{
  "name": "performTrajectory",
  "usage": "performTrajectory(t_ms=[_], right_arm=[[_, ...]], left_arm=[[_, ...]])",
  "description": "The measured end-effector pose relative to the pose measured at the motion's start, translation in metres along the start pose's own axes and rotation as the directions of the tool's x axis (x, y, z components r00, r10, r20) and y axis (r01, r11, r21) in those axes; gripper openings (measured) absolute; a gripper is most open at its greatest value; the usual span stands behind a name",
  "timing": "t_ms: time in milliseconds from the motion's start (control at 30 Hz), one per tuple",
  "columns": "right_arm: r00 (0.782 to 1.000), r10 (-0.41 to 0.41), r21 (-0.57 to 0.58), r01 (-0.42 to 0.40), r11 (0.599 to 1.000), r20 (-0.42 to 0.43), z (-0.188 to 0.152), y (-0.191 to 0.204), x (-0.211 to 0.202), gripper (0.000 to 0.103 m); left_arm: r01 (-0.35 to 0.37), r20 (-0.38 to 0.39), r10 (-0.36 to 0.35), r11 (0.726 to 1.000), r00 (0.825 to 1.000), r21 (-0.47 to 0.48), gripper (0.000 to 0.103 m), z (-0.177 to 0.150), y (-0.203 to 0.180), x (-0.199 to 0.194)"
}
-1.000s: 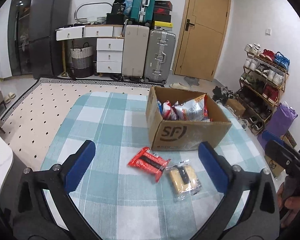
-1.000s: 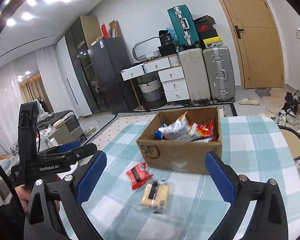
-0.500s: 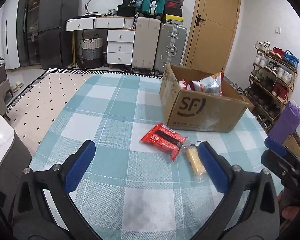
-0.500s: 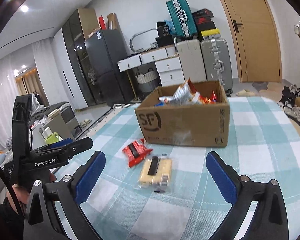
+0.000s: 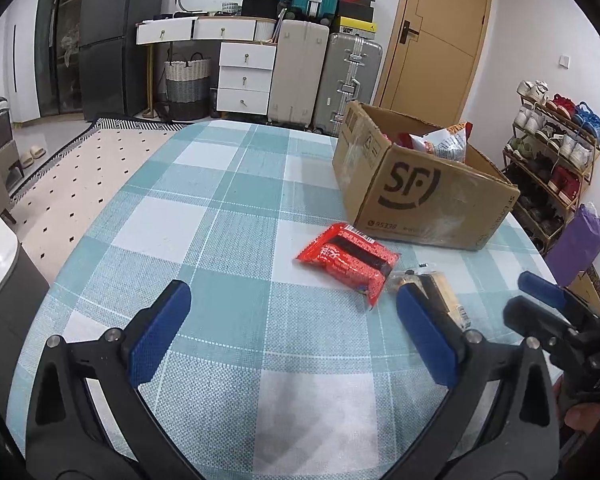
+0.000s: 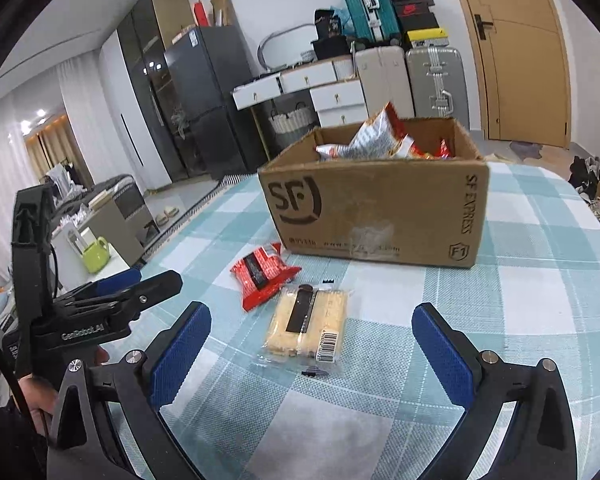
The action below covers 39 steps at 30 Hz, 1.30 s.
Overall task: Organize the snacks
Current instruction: 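Grasp the clear cracker packet with black label using the right tool, then grasp the red pack with black stripe using the left tool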
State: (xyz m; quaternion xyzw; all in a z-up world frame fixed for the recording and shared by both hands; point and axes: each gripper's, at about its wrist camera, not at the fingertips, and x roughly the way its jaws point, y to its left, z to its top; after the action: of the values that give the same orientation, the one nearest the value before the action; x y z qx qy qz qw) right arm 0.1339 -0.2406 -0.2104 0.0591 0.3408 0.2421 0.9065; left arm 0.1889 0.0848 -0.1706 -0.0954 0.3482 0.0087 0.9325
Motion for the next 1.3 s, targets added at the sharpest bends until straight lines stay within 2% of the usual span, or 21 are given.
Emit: performTrajectory(t_ms=[200,500,600,633,700,833,967,1167,1300], right_arm=[[0.998,-0.003,-0.038,0.0,0.999,-0.067,0.001,0.008,0.025,0.102],[0.985,-0.075,-0.122,0.056,0.991,-0.158,0.005,0.023,0.063,0.102],[0.98,-0.078,-0.114,0.058,0.992,-0.183,0.006,0.024,0.073,0.1],[0.979,-0.084,-0.112,0.064,0.992,-0.187,0.007,0.024,0.076,0.099],[0.974,-0.093,-0.125,0.068,0.99,-0.205,0.008,0.028,0.084,0.084],[0.963,-0.113,-0.144,0.079,0.986,-0.243,0.006,0.034,0.098,0.078],[0.962,-0.115,-0.146,0.08,0.986,-0.246,0.005,0.034,0.1,0.062],[0.968,-0.069,-0.11,0.044,0.993,-0.239,0.003,0.028,0.094,0.06],[0.979,-0.048,-0.066,0.036,0.997,-0.2,0.0,0.016,0.073,0.06]], left_arm=[[0.019,-0.012,-0.02,1.0,1.0,-0.018,0.103,-0.003,0.006,0.009],[0.063,-0.045,-0.065,0.996,0.997,-0.055,0.103,-0.006,0.015,0.018],[0.066,-0.051,-0.069,0.996,0.996,-0.061,0.103,-0.008,0.016,0.019],[0.064,-0.054,-0.068,0.996,0.996,-0.062,0.103,-0.008,0.016,0.02],[0.069,-0.057,-0.073,0.996,0.996,-0.064,0.103,-0.008,0.017,0.021],[0.07,-0.061,-0.074,0.995,0.995,-0.065,0.103,-0.008,0.017,0.022],[0.068,-0.065,-0.073,0.995,0.995,-0.067,0.103,-0.007,0.017,0.024],[0.067,-0.069,-0.072,0.995,0.995,-0.072,0.103,-0.008,0.019,0.025],[0.068,-0.068,-0.074,0.994,0.995,-0.083,0.103,-0.008,0.021,0.025]])
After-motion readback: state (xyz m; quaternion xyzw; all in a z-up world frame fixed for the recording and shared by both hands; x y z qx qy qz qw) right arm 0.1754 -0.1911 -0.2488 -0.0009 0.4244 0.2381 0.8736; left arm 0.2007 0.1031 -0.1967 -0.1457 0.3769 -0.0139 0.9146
